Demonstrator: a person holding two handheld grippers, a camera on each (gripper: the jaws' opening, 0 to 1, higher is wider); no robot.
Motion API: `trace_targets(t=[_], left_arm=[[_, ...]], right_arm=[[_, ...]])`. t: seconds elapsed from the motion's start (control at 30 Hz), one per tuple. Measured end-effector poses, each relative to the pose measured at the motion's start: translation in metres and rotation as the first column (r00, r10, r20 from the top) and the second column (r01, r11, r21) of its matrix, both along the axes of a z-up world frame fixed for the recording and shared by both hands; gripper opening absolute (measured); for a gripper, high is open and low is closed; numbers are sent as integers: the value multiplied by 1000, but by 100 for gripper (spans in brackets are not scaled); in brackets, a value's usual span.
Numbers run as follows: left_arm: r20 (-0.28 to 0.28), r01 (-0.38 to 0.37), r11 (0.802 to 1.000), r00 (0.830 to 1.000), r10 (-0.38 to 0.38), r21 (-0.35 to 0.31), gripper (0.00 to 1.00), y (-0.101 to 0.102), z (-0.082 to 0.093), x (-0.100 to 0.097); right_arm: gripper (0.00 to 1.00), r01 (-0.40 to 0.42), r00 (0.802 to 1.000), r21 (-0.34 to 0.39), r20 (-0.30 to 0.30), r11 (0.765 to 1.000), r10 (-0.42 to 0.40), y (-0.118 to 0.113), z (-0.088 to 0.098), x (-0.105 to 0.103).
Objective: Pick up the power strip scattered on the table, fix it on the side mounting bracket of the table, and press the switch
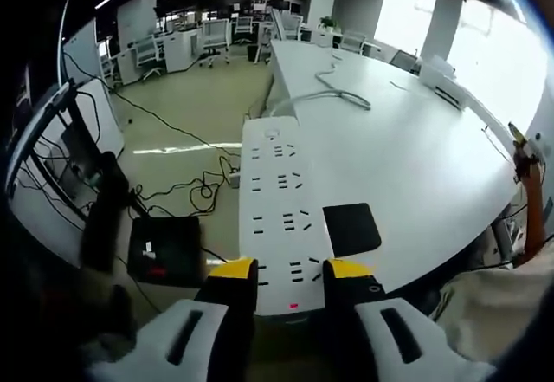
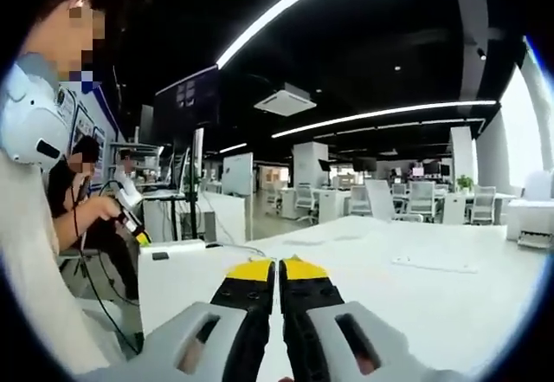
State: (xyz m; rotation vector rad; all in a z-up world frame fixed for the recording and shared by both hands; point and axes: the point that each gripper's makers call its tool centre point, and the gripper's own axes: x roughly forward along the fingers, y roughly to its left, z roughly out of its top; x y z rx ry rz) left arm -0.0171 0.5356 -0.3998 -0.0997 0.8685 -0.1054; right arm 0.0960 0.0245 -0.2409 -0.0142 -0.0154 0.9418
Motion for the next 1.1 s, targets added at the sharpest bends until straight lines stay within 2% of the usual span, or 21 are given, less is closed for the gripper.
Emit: trace_targets(t=[0.3,0.63,0.87,1.1], left_arm=[[-13,-7,1000,1000,7,-8,32,-1,0,0],[-24,-5,1000,1000,5,-1,32,0,-1,1],[-32,0,1000,999,0,3,32,-1,-1,1],[-25,-1,1000,1000,1,2,31,-4,0,1]], right_arm=[[0,-28,999,-33,21,999,29,15,17,11],[0,-93,993,-92,62,991,99,48,41,18],[0,-148,986,-84,70,985,154,67,60,21],[0,-205,971,-139,93,969,219,94,78,21]])
